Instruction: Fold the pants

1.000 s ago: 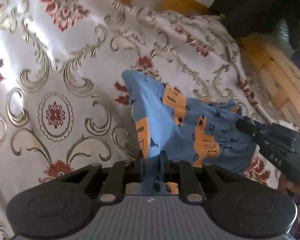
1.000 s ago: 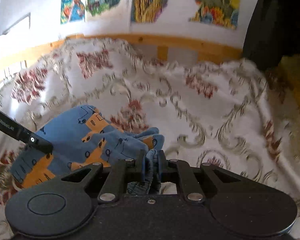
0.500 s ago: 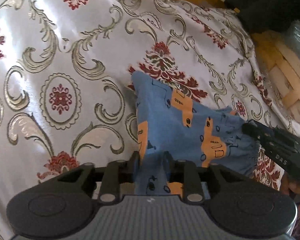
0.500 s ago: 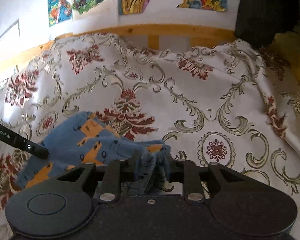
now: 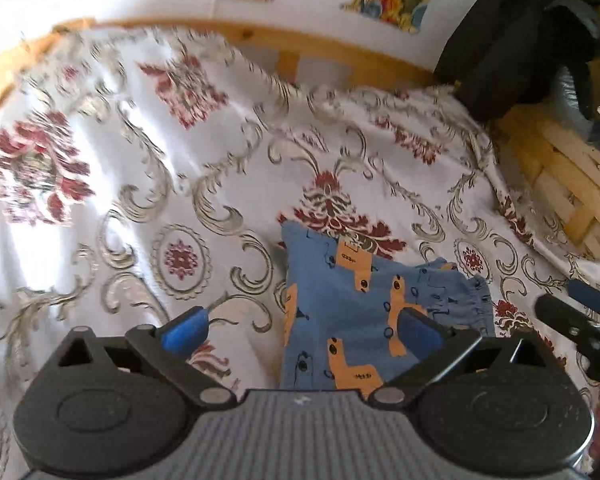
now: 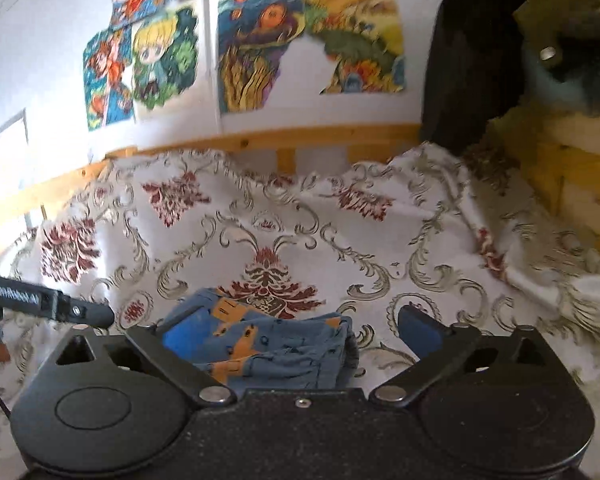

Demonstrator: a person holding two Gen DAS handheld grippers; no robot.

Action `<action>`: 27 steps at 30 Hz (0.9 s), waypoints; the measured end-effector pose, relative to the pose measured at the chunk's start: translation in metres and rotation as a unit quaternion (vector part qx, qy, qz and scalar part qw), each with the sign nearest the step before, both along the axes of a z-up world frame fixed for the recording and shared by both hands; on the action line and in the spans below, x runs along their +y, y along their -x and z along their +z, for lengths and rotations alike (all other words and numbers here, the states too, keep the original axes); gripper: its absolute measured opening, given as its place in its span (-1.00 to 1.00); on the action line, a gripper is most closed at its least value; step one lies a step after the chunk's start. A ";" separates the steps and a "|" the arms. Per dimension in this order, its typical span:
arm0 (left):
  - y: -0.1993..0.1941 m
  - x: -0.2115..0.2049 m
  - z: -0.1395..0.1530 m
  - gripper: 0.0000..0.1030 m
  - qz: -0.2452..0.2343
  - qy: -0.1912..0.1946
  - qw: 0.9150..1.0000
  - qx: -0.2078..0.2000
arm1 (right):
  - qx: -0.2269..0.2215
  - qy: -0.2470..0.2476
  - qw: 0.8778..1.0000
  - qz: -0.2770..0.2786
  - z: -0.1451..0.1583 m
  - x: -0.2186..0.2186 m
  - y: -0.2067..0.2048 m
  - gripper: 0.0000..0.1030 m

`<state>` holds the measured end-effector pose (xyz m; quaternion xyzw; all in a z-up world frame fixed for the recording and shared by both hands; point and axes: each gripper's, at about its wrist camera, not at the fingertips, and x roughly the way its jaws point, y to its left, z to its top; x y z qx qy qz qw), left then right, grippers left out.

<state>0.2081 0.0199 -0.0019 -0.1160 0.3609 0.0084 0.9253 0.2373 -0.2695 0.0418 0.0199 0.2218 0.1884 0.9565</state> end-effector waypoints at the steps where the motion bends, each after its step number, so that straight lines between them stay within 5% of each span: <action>1: 0.009 -0.003 0.002 0.99 0.002 -0.004 1.000 -0.007 | -0.001 -0.002 1.000 -0.005 0.002 -0.001 0.008 0.98; 14: 0.111 -0.036 -0.006 0.99 -0.009 -0.068 0.997 -0.028 | 0.004 -0.017 0.999 -0.043 0.003 -0.015 0.125 0.99; 27: 0.147 -0.044 -0.019 0.99 -0.027 -0.099 0.994 -0.024 | 0.025 -0.019 0.999 -0.039 -0.011 -0.020 0.147 0.99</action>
